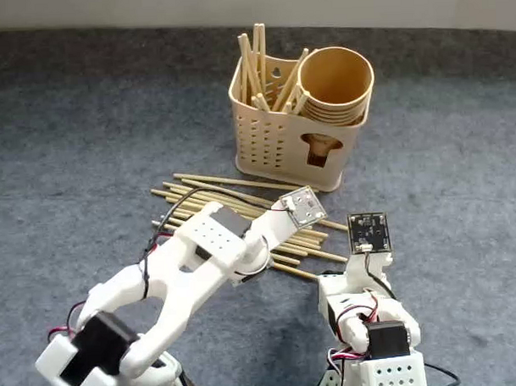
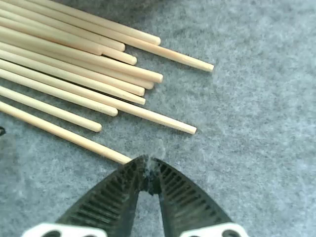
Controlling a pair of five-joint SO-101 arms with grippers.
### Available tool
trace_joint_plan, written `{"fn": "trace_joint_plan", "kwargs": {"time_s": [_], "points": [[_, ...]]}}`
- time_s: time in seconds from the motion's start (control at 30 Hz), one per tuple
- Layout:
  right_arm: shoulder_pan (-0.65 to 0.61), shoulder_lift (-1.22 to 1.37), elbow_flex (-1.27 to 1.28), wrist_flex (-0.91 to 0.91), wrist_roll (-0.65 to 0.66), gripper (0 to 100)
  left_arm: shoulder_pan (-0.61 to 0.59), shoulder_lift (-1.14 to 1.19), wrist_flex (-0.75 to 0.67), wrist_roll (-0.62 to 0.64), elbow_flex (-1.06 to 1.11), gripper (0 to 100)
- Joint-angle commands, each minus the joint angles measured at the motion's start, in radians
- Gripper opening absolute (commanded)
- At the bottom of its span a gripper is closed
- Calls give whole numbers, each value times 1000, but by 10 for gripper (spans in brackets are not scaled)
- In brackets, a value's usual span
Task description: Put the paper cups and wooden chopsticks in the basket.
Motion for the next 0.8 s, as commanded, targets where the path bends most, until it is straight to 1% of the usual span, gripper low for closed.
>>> {"fn": "trace_joint_plan", "kwargs": {"time_s": [0.0,0.27,0.4,0.43,0.6,0.77], "points": [[8,-19,142,8,2,5,-19,59,-51,-32,-64,95],[8,-19,142,8,2,5,-110,243,-51,-35,-217,95],[8,-19,142,8,2,5,-107,309,23,-37,-288,94],[8,-19,142,8,2,5,-108,314,29,-37,-292,92],[8,-19,142,8,2,5,-105,314,61,-37,-294,24],[8,-19,142,8,2,5,-101,314,115,-37,-292,21]]}}
